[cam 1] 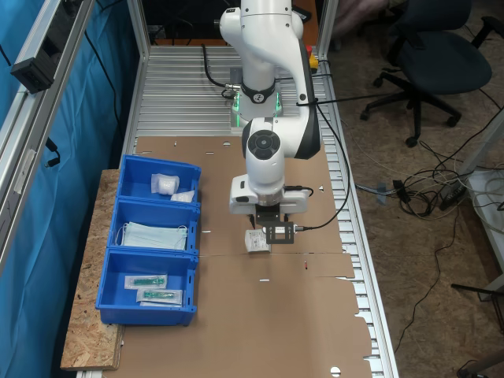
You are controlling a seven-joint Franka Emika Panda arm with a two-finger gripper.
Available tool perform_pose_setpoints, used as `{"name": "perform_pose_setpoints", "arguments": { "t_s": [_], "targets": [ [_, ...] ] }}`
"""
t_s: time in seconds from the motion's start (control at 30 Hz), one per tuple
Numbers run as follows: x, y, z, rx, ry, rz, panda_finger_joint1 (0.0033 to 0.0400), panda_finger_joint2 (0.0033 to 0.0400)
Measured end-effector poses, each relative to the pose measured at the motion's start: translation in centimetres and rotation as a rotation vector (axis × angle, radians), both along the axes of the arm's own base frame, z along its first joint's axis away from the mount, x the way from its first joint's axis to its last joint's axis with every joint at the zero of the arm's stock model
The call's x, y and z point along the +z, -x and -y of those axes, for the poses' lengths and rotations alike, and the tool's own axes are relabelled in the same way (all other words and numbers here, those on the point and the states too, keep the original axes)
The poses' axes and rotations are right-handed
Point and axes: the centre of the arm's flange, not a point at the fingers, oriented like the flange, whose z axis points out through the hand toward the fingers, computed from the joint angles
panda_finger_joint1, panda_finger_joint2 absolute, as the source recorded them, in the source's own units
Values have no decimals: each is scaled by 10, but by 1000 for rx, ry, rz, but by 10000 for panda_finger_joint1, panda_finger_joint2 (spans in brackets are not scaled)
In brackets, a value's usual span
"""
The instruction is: Pick and place sorting task of medical equipment.
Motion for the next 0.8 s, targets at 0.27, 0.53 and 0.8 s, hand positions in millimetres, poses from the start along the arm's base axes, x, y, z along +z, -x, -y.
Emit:
{"name": "perform_pose_setpoints", "arguments": {
  "t_s": [0.27, 0.53, 0.8],
  "targets": [
    [-39, 3, -1, -5, -6, -17, 400, 400],
    [-63, 7, 3, -15, -7, -32, 400, 400],
    [-74, 9, 20, -43, 4, -34, 400, 400]
  ]
}}
